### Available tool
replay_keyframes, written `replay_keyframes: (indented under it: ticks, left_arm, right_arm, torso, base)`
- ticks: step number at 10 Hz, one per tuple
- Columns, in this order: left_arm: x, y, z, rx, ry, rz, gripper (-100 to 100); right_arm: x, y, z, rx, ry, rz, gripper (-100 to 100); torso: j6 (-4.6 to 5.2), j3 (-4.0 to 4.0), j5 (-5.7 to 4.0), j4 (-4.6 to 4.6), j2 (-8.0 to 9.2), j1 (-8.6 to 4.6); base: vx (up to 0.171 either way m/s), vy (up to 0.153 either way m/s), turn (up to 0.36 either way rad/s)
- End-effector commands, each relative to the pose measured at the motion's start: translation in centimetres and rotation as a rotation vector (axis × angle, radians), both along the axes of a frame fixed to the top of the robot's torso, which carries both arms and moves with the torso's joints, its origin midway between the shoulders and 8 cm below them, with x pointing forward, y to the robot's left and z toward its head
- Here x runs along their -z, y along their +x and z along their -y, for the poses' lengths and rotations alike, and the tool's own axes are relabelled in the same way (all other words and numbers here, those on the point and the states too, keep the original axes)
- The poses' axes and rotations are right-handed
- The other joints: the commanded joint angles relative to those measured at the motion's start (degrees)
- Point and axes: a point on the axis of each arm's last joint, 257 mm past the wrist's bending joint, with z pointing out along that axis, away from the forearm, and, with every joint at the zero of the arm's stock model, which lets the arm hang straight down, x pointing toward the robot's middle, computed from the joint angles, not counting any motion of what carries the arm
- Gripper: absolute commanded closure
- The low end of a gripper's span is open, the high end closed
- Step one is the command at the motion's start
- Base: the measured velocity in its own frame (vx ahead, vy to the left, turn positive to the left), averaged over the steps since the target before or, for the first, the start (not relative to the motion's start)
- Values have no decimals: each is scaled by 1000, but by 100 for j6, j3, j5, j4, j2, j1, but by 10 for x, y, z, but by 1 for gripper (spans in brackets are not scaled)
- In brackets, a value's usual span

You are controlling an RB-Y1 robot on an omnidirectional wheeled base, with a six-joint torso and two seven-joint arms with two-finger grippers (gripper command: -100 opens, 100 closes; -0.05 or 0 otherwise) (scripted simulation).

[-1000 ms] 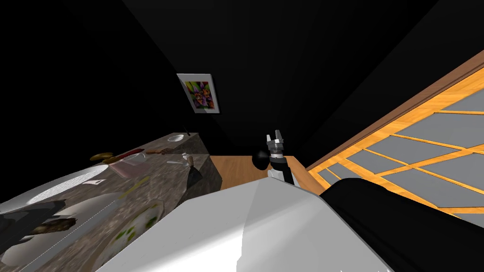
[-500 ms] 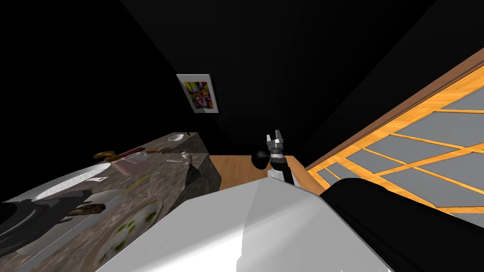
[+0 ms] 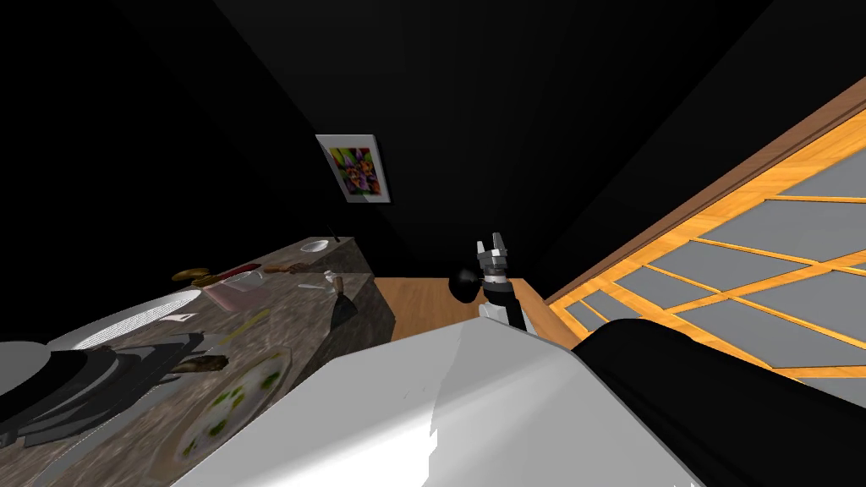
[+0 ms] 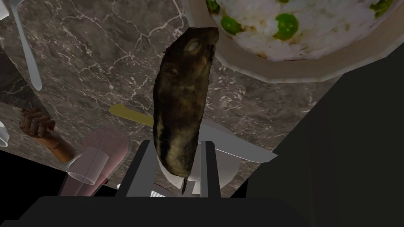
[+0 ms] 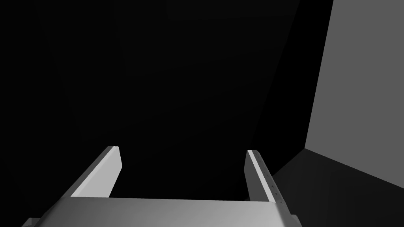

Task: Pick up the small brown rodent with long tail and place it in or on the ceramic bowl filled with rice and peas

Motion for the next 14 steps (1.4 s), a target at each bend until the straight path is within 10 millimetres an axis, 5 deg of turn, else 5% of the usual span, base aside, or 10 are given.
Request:
replay_keyframes:
  ticks: [1, 9, 10, 14]
  left_arm:
    - [6, -4, 13, 11, -37, -26, 100]
    - [25, -35, 43, 9, -134, -164, 100]
    - [26, -36, 43, 8, -136, -170, -100]
    - [26, -36, 43, 8, -136, -169, -100]
  right_arm:
    - [0, 0, 0, 0, 0, 0, 0]
    - [0, 0, 0, 0, 0, 0, 0]
    - [0, 0, 0, 0, 0, 0, 0]
    - [0, 0, 0, 0, 0, 0, 0]
  torso:
    - [0, 0, 0, 0, 0, 0]
    - [-6, -11, 0, -9, -14, 14]
    - [-5, -12, -1, -9, -17, 16]
    - [-4, -14, 0, -9, -20, 19]
  base:
    - [-21, -31, 6]
    - [-12, -15, 2]
    - [0, 0, 0]
    - [0, 0, 0]
